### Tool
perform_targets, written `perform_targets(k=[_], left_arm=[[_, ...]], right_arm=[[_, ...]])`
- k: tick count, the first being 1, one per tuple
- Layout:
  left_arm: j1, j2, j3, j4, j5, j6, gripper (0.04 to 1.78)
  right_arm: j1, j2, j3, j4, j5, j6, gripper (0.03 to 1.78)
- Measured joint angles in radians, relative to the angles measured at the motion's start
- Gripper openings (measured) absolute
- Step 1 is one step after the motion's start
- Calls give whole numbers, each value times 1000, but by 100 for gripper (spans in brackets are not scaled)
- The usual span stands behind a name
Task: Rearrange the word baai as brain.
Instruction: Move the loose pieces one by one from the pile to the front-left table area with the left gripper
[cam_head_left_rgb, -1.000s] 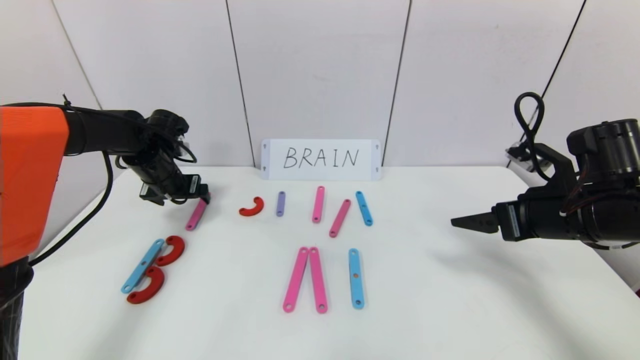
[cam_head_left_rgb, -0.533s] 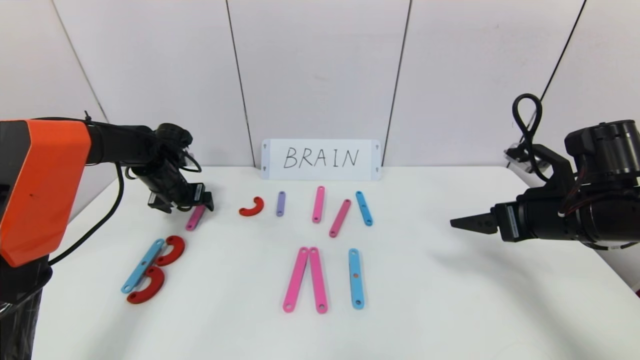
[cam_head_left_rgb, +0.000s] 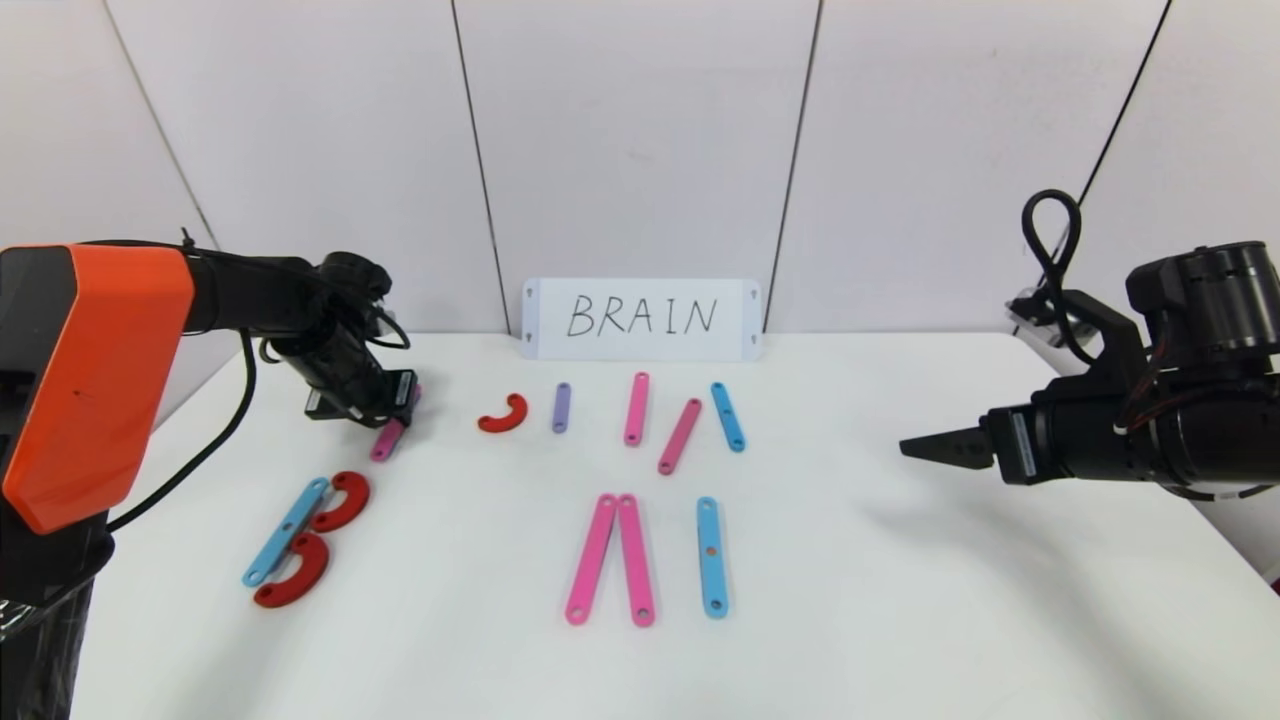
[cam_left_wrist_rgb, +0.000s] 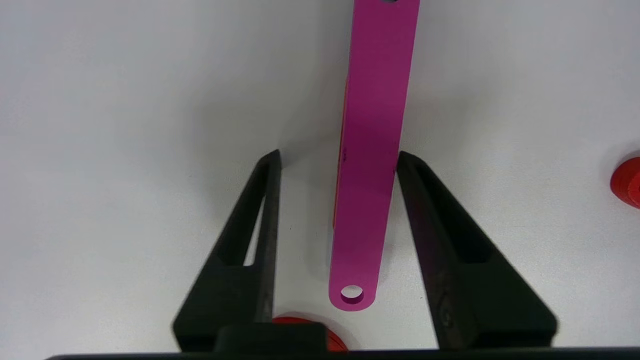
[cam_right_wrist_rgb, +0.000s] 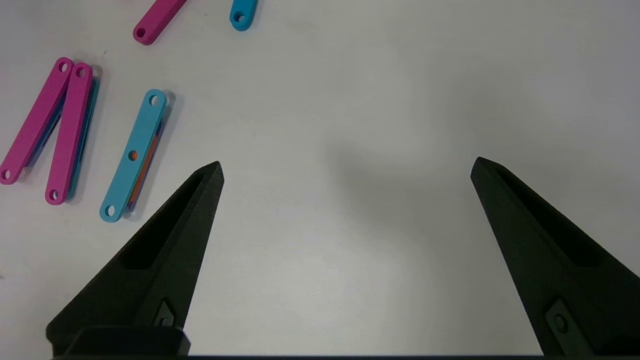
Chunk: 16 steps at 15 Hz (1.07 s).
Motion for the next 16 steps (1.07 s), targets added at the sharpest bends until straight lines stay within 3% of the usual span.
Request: perform_targets(k=[3, 11, 16], left_arm=[[-2, 5, -1, -1, 1, 0, 31], [-20, -79, 30, 27, -4, -13, 30], [-82, -254, 194, 40, 2, -38, 30]], right_arm=[[0, 0, 0, 0, -1, 0, 174], [6, 2, 5, 0, -2, -2, 174], [6, 3, 6, 0, -3, -2, 174]])
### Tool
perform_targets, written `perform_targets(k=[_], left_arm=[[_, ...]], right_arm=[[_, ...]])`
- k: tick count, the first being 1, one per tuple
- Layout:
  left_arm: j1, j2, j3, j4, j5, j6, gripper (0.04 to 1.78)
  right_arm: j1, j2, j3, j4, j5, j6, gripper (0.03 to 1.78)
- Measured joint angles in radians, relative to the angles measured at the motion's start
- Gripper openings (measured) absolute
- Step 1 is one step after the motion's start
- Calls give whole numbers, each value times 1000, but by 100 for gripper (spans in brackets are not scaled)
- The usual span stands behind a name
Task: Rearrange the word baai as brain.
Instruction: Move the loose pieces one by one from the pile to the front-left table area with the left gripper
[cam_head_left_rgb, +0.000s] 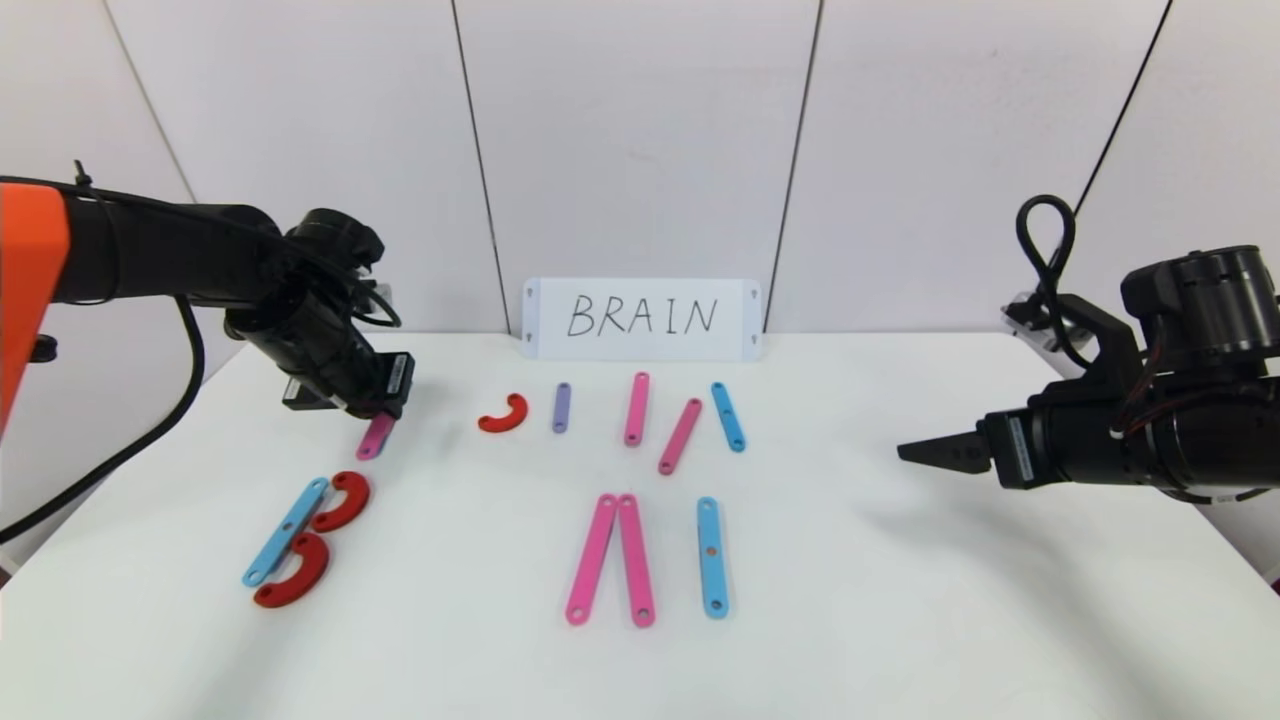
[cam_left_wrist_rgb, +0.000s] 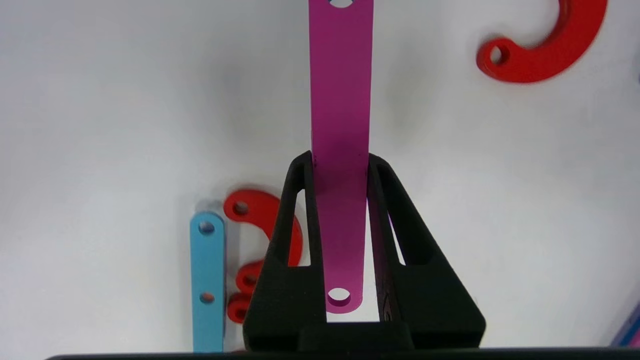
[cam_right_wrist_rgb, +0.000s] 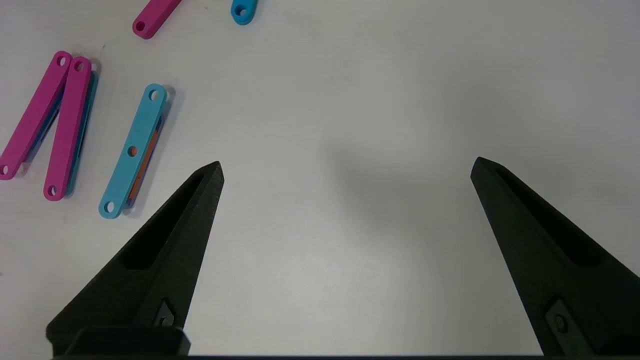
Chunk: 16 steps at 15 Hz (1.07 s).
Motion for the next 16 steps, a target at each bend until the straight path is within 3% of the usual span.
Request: perform_targets(k=[6, 16], left_arm=[[-113, -148, 250, -16, 7, -96, 30], [-186, -139, 495, -171, 55, -109, 30]], right_arm=[[1, -1, 0, 0, 0, 0, 174], [4, 1, 1, 0, -2, 0, 174]])
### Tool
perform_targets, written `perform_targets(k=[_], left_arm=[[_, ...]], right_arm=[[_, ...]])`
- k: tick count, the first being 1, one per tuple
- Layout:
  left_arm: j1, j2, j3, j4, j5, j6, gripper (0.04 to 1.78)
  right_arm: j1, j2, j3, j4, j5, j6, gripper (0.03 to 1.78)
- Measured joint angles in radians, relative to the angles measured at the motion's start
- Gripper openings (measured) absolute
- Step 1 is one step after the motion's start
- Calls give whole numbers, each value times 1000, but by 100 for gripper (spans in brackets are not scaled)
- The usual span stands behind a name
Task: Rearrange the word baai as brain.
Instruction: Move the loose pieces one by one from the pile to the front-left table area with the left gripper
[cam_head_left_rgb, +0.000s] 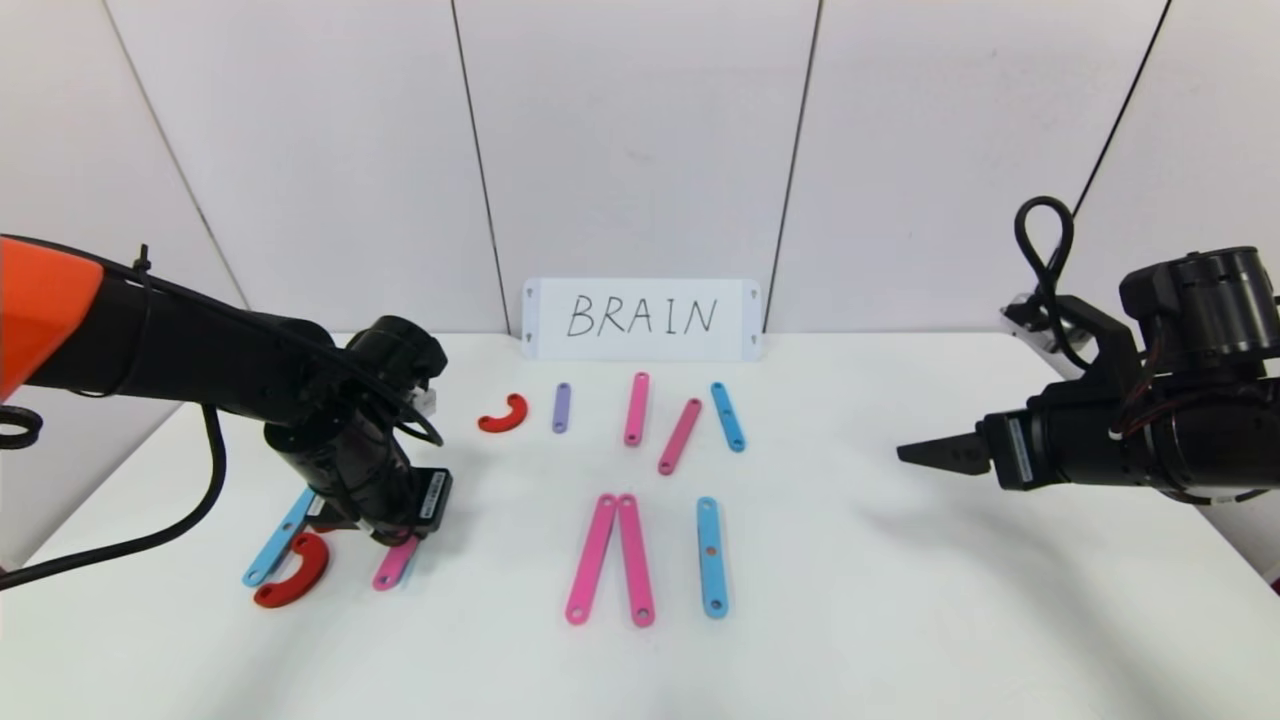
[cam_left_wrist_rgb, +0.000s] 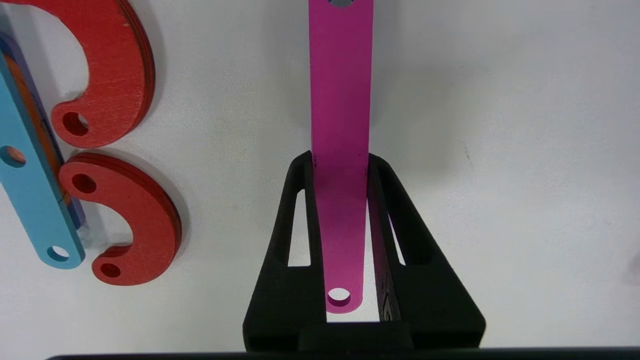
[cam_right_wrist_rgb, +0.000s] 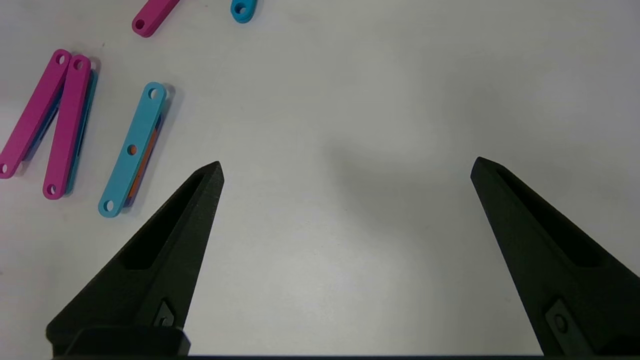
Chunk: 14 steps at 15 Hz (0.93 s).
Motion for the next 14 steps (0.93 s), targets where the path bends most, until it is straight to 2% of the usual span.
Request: perform_targets(k=[5, 8, 10, 14], left_arm=[[-32, 6, 7, 1, 19, -24, 31], [-35, 9, 6, 12, 21, -49, 47], [-35, 9, 6, 15, 20, -54, 72], [-36, 9, 7, 16, 19, -55, 138]], right_arm=[[0, 1, 0, 0, 0, 0, 174], [1, 1, 2, 0, 0, 0, 174], [1, 1, 3, 0, 0, 0, 174], [1, 2, 4, 0, 0, 0, 174]])
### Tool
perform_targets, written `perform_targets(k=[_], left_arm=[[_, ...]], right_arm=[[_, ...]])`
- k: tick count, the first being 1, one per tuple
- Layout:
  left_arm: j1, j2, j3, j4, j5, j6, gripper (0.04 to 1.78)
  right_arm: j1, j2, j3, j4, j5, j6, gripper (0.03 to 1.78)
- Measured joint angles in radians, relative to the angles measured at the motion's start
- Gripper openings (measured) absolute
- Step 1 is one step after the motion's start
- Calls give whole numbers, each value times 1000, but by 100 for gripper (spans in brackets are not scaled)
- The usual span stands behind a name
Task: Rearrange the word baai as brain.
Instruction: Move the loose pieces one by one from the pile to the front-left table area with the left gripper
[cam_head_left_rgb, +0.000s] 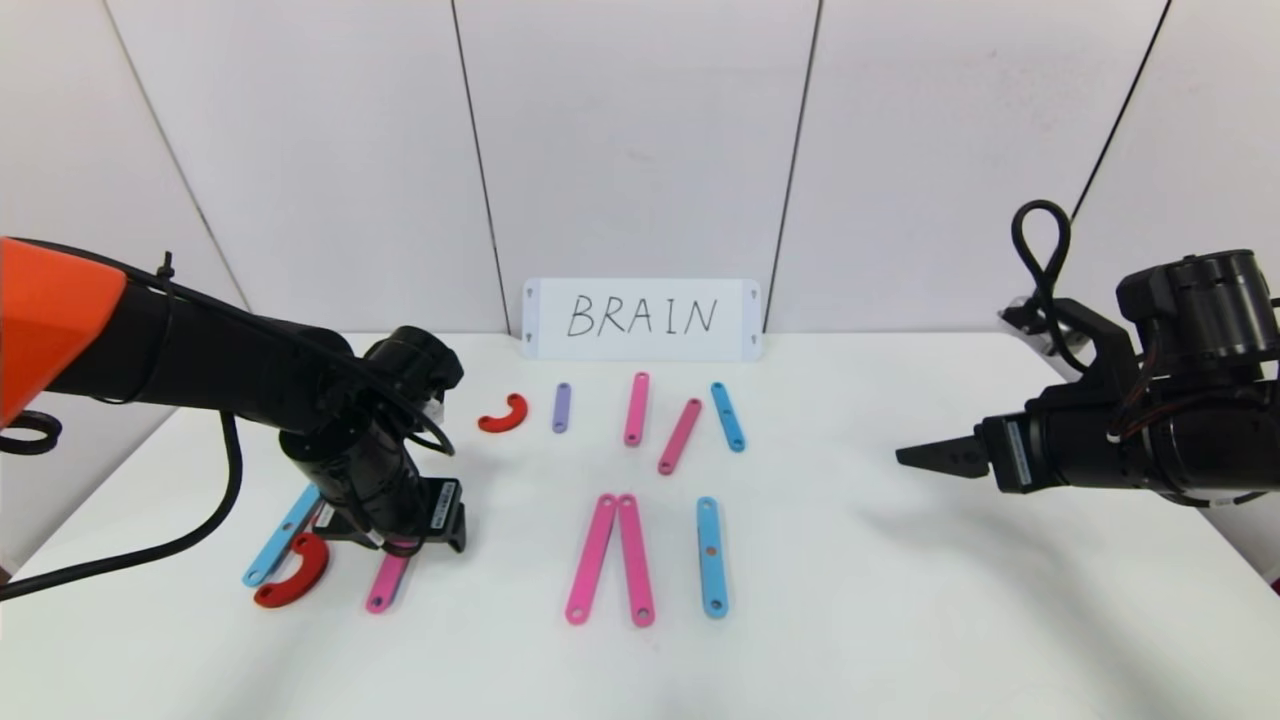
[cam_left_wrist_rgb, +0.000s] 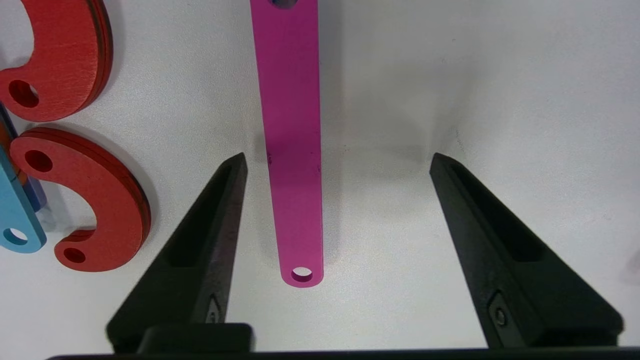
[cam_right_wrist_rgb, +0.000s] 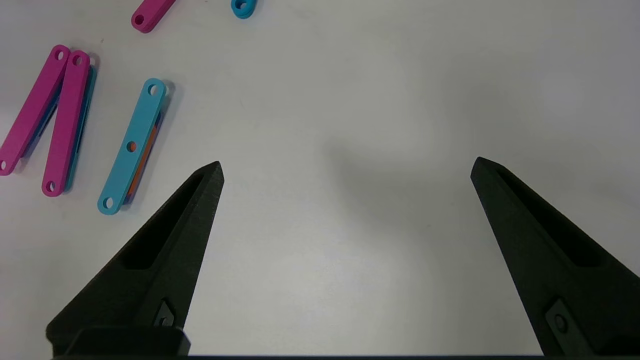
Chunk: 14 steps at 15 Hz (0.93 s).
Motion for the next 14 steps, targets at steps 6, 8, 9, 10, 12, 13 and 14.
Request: perform_targets(k=[6, 8, 9, 10, 12, 13, 14], left_arm=[[-9, -1, 1, -10, -35, -13, 175], [-9, -9, -10, -16, -49, -13, 175], [-10, -14, -23, -20, -50, -11, 175], [-10, -19, -40, -22, -50, -5, 175], [-9, -19, -100, -21, -48, 11, 175], [-7, -12, -142, -20, -48, 30, 175], [-1, 0, -183, -20, -48, 63, 175]], right_arm=[[0, 2, 0, 0, 1, -1, 174], [0, 2, 0, 0, 1, -1, 174], [0, 2, 0, 0, 1, -1, 174], [0, 2, 0, 0, 1, -1, 174], [0, 3, 1, -1, 1, -1, 174], [0, 3, 1, 0, 1, -1, 174], [0, 3, 1, -1, 1, -1, 174]])
